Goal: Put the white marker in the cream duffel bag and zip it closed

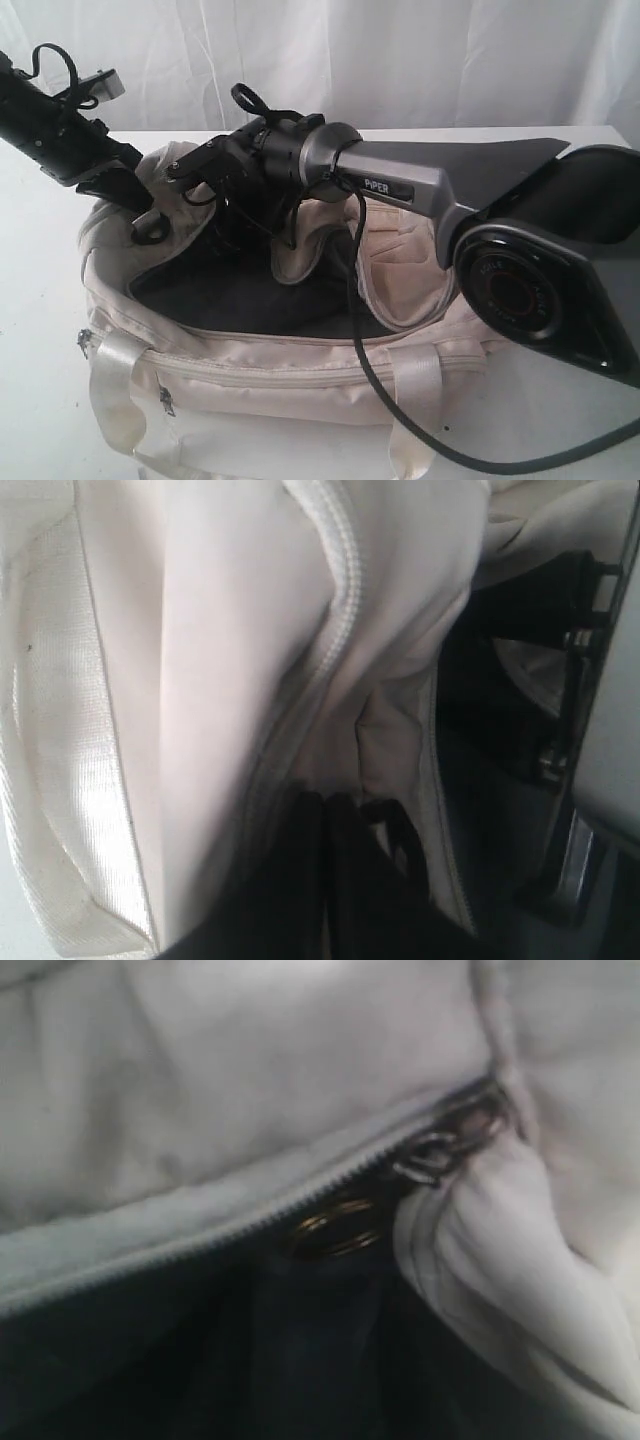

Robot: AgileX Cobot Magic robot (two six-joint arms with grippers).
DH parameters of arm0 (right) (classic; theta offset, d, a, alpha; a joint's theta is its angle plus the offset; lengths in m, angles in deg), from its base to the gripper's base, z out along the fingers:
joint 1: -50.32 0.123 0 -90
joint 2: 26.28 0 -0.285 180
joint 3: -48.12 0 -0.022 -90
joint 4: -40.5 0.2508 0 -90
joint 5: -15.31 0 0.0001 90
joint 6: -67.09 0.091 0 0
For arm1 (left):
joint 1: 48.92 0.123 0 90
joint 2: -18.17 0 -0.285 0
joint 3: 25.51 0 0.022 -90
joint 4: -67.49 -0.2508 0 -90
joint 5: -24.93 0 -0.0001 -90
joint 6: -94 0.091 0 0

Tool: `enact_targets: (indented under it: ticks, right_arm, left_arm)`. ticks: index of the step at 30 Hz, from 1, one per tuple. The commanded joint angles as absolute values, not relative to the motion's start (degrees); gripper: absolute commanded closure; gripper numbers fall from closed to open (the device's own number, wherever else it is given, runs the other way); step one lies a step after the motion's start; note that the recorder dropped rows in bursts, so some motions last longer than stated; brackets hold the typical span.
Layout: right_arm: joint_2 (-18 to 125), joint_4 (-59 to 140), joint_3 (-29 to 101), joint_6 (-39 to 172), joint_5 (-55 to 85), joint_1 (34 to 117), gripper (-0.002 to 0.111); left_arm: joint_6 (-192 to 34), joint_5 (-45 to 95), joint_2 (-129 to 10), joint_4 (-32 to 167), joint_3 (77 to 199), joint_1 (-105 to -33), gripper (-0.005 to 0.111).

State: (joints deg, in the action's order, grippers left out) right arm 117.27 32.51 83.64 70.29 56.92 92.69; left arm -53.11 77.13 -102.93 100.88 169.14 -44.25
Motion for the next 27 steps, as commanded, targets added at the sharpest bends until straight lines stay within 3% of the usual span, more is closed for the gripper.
enact_targets:
  ticks: [1, 4, 6, 18, 22, 25, 27]
  right_arm:
    - [117.1, 25.9, 83.4, 79.3, 57.1, 92.5, 0.087]
    - [117.1, 19.0, 83.4, 90.6, 58.3, 92.5, 0.103]
    - [116.9, 18.7, 83.4, 91.4, 59.0, 92.5, 0.108]
    - [112.4, 27.2, 83.4, 69.4, 69.6, 92.5, 0.108]
    - [111.7, 36.4, 83.4, 66.6, 73.3, 92.5, 0.091]
    - [112.0, 42.0, 83.4, 67.1, 68.9, 92.9, 0.073]
    - [112.5, 42.5, 83.4, 67.1, 64.5, 93.4, 0.067]
  left_arm:
    - [-53.1, 78.4, -103.0, 101.9, 168.6, -44.4, 0.107]
    - [-53.1, 78.4, -103.0, 101.9, 168.6, -44.4, 0.107]
    - [-53.1, 78.4, -103.0, 101.9, 168.6, -44.4, 0.107]
    - [-53.1, 78.3, -103.0, 102.2, 168.6, -44.4, 0.107]
    - [-53.1, 77.4, -103.0, 102.2, 168.6, -44.4, 0.107]
    - [-53.1, 76.5, -103.0, 103.4, 168.6, -44.4, 0.107]
    - [-53.1, 76.1, -103.0, 103.6, 168.6, -44.4, 0.107]
